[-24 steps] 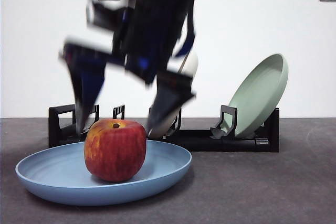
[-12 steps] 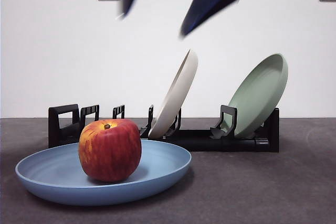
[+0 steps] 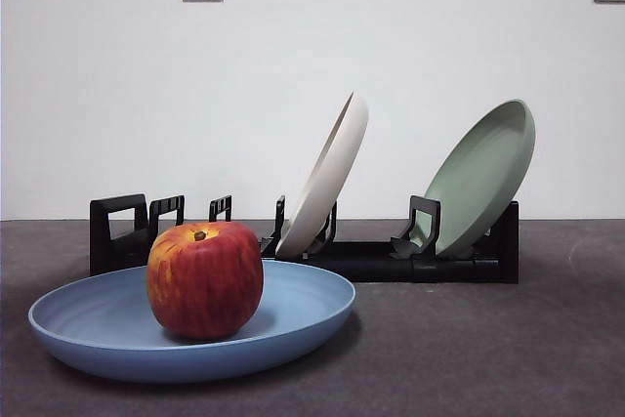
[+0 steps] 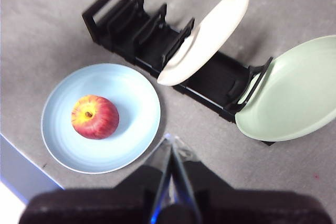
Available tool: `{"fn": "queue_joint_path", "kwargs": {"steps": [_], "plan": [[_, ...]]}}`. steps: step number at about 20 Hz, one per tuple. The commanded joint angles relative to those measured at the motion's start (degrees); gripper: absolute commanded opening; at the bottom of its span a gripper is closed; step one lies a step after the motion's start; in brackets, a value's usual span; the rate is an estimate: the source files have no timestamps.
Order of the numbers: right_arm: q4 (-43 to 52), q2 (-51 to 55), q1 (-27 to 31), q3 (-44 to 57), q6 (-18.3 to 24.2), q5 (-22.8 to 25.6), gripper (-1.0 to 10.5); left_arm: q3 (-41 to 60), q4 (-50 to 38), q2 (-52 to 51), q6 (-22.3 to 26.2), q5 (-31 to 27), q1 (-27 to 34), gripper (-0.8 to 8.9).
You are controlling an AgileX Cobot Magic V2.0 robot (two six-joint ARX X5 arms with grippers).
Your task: Take the blue plate from the plate rack,put the plate on the table,take the apple from the table,put the apple in the plate
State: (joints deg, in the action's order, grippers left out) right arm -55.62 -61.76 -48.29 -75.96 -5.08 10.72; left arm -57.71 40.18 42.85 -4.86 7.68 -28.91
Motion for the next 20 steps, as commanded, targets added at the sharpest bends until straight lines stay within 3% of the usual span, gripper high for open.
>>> {"fn": "queue_joint_path", "kwargs": {"steps": [1, 7, 12, 14, 17, 20], "plan": [[2.54, 2.82, -0.02, 3.89, 0.24, 0.17, -0.1, 0.39, -2.34, -0.7, 1.33, -0.13, -0.31, -0.09], [18.29, 12.46, -0.02, 22.08, -0.37, 0.17, -0.1, 3.48, -7.17, -1.68, 2.56, -2.12, -3.5, -0.09], [33.09, 17.31, -0.04, 39.21, -3.98, 0.42, -0.1, 18.25, -20.2, -4.81, 1.84, -10.32, -7.87, -0.09], [39.45, 18.16, -0.04, 45.16, -4.9, 0.39, -0.1, 24.04, -26.1, -5.53, 1.62, -10.82, -9.03, -0.09], [41.62, 17.46, -0.04, 47.76, -5.01, 1.77, -0.1, 26.71, -28.98, -5.03, 1.4, -10.4, -9.79, -0.09], [41.46, 17.46, -0.04, 47.74, -5.64, 1.6, 0.0, 26.71, -25.53, -4.74, -1.44, -10.71, -9.73, -0.01]]}}
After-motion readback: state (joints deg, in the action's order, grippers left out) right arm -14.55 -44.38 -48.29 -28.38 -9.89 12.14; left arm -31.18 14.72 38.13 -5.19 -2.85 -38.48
